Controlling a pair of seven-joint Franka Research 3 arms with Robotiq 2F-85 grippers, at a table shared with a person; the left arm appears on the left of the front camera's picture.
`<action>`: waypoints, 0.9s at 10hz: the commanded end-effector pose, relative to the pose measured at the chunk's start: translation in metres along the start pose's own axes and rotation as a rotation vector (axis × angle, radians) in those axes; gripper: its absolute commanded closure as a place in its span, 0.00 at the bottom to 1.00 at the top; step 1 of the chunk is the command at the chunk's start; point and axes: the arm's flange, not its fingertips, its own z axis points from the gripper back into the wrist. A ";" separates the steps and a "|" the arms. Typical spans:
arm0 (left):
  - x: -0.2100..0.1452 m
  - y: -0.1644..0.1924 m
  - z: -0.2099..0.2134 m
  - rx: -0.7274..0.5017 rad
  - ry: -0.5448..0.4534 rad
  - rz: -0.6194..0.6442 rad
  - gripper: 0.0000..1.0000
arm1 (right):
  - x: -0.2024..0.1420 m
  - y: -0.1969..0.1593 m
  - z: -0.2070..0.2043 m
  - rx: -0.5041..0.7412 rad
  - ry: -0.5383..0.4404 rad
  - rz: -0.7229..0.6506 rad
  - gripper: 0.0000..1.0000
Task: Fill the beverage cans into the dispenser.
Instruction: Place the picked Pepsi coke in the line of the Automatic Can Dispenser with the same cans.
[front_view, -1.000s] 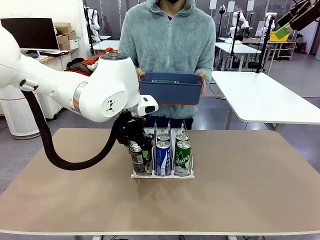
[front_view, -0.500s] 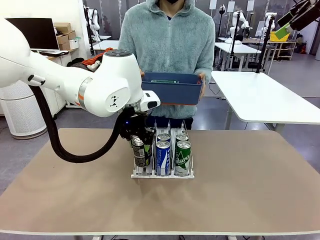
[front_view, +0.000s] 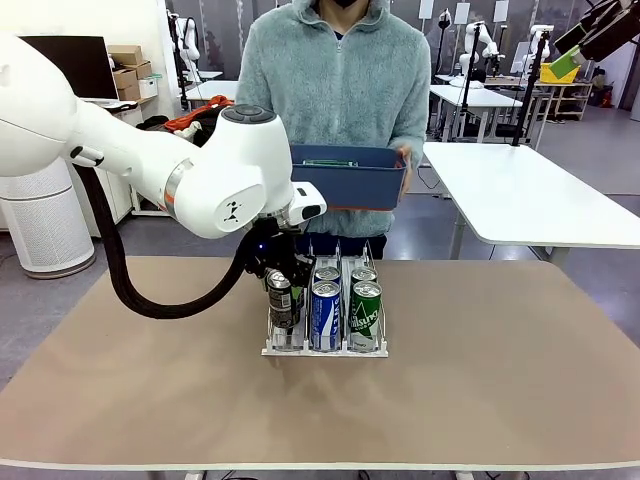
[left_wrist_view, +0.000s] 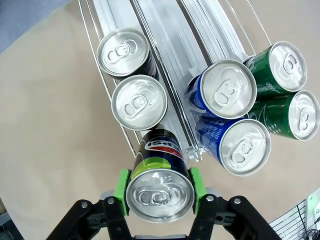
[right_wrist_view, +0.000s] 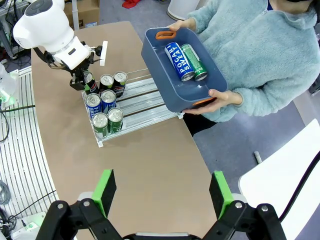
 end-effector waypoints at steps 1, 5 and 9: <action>0.001 0.005 -0.009 -0.018 -0.037 -0.022 0.42 | -0.001 0.001 -0.001 0.001 0.004 0.003 0.00; -0.023 0.008 -0.024 -0.066 -0.021 -0.091 0.42 | -0.001 0.001 -0.001 0.001 0.004 0.003 0.00; -0.029 0.006 -0.036 -0.097 0.045 -0.124 0.36 | -0.001 0.001 -0.001 0.001 0.004 0.003 0.00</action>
